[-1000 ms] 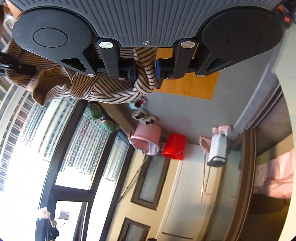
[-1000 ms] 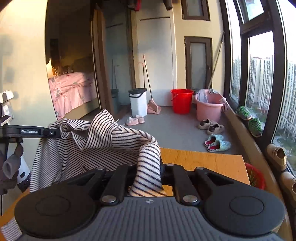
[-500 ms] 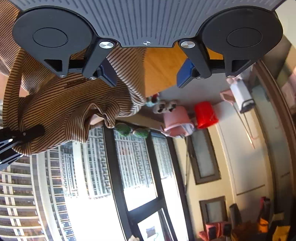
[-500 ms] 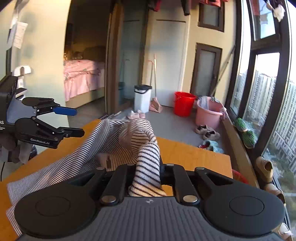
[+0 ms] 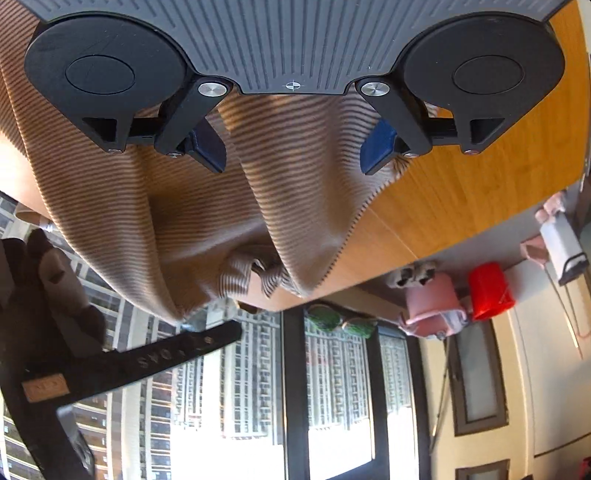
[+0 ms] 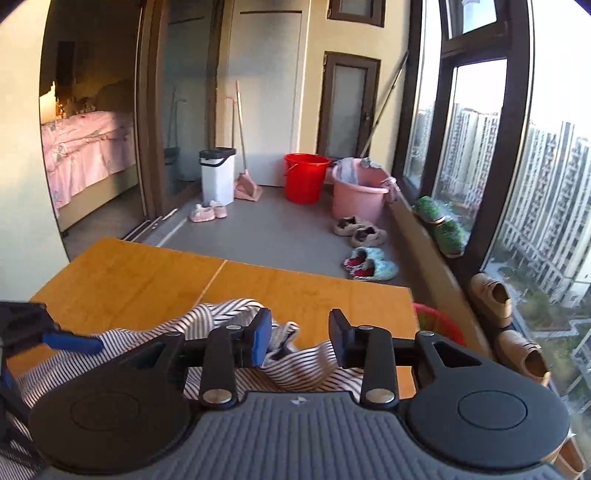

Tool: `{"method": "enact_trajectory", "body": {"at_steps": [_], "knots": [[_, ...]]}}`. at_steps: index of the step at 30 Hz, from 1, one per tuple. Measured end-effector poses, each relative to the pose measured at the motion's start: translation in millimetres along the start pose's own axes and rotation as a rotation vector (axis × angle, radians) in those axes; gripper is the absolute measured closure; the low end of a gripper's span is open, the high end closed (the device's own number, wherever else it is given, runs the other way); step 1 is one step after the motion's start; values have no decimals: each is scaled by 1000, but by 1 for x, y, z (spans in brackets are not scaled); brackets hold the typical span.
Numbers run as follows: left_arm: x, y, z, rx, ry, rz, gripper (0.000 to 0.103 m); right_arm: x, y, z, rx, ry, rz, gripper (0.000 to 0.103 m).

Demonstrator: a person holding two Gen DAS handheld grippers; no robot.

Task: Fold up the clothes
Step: 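Lift the sweater with both grippers and shake it out in the air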

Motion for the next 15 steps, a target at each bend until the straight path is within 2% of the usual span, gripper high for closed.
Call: {"method": "enact_trajectory", "body": {"at_steps": [4,6,7,8,10,13,15], "knots": [[-16,6,-6,-6,14,13,13,42,16,-1,96,81,129,64],[-23,9,-8,-9,21,19,10,63,26,-1,175,117,208,67],[-31,10,-11,-4,23,12,10,69,36,-2,174,125,257,74],[-40,11,-14,2,24,2,9,73,50,-3,152,137,311,79],[-55,13,-24,26,60,-43,6,76,81,-9,93,164,413,79],[-60,13,-17,51,42,-6,6,63,111,-21,14,202,633,82],[-63,13,-12,67,26,26,6,38,121,-24,-63,186,723,82]]}}
Point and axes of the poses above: each gripper's, at about its wrist camera, not at the fingertips, and x roughly the way its jaws point, y to its left, z to its top, the point moved 1 cm from there along x, roughly the way its jaws point, and after that the axes turned 4 degrees about -z, right-handed, at the moved point
